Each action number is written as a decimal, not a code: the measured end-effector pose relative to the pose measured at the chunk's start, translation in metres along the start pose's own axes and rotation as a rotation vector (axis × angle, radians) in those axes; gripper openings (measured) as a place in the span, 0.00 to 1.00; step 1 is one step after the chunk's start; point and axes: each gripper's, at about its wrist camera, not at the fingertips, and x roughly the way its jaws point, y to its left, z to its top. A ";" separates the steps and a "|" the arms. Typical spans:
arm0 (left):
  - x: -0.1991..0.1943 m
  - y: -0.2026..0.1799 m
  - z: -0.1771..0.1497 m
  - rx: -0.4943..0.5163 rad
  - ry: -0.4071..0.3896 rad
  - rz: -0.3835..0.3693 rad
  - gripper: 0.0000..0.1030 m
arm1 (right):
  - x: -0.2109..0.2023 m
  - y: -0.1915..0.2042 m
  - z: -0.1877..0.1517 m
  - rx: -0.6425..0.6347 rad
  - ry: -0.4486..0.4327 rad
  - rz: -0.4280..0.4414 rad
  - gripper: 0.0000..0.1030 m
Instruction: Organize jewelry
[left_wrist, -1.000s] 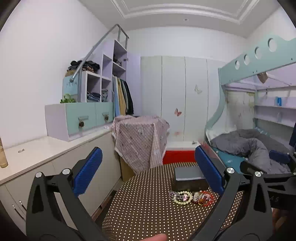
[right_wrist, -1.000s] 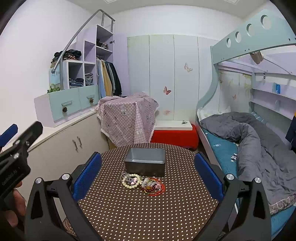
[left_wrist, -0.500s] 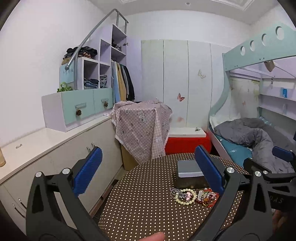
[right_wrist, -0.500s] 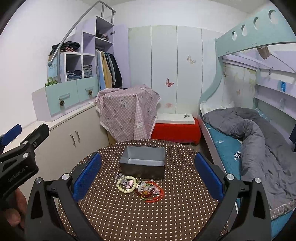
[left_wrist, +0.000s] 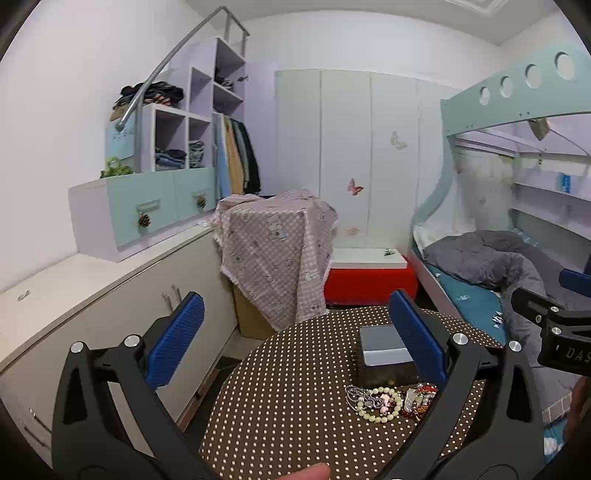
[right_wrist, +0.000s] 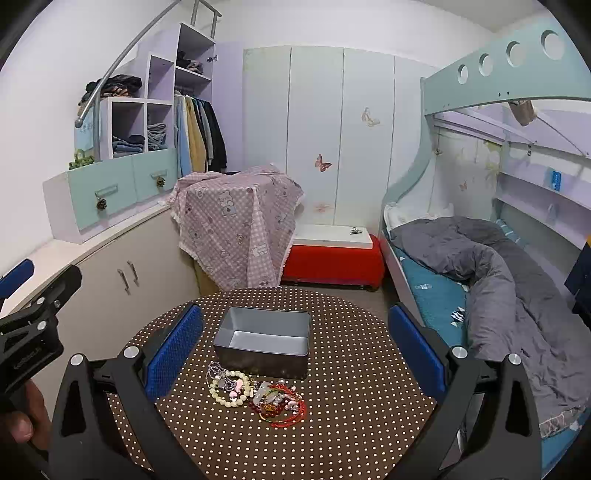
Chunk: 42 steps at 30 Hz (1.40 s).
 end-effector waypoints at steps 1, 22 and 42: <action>0.004 0.001 -0.001 0.013 0.002 -0.008 0.95 | 0.000 0.001 -0.002 0.004 0.008 -0.012 0.93; 0.154 -0.050 -0.123 0.112 0.535 -0.022 0.95 | 0.110 -0.046 -0.086 0.008 0.343 0.181 0.93; 0.176 -0.068 -0.145 0.192 0.583 -0.091 0.95 | 0.146 -0.057 -0.119 0.010 0.479 0.226 0.54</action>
